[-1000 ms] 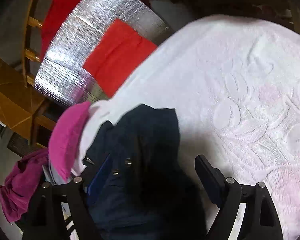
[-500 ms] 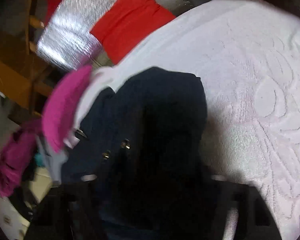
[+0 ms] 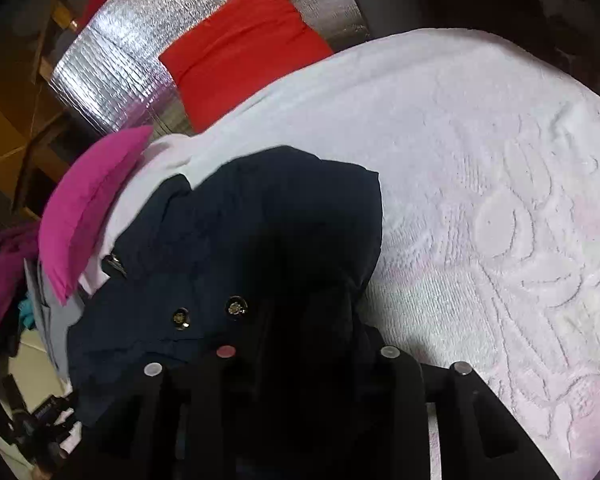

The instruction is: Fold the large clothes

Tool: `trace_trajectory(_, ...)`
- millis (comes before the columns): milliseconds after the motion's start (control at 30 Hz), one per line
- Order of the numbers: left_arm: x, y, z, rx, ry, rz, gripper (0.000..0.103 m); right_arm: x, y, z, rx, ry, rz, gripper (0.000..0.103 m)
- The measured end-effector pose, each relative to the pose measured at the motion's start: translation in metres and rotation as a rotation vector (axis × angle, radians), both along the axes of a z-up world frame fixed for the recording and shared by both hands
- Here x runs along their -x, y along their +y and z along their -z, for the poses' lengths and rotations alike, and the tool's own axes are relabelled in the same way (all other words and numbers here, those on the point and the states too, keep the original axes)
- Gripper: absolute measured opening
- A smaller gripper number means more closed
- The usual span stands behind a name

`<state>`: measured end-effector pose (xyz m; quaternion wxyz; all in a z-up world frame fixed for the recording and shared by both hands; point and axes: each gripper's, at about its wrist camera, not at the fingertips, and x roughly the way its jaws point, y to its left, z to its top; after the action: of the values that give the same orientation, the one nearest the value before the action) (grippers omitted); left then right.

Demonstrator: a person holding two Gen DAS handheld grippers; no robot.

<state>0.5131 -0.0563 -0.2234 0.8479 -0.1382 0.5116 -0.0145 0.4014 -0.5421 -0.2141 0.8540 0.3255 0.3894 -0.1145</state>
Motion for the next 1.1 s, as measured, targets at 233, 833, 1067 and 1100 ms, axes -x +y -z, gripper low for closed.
trace_trajectory(233,0.022,-0.007,-0.042,-0.116,-0.151,-0.002,0.068,0.039,0.003,-0.051,0.028,-0.171,0.047,0.073)
trace_trajectory(833,0.044,-0.050,-0.013,0.314,0.064,0.200,0.074,0.007,0.084,0.042,-0.641,-0.037,-0.102,0.073)
trace_trajectory(1067,0.030,-0.035,0.012,0.383,0.105,0.094,0.074,0.003,0.063,0.047,-0.588,-0.093,0.052,0.065)
trace_trajectory(1100,0.027,-0.032,0.014,0.400,0.098,0.077,0.073,0.001,0.060,0.050,-0.593,-0.091,0.071,0.061)
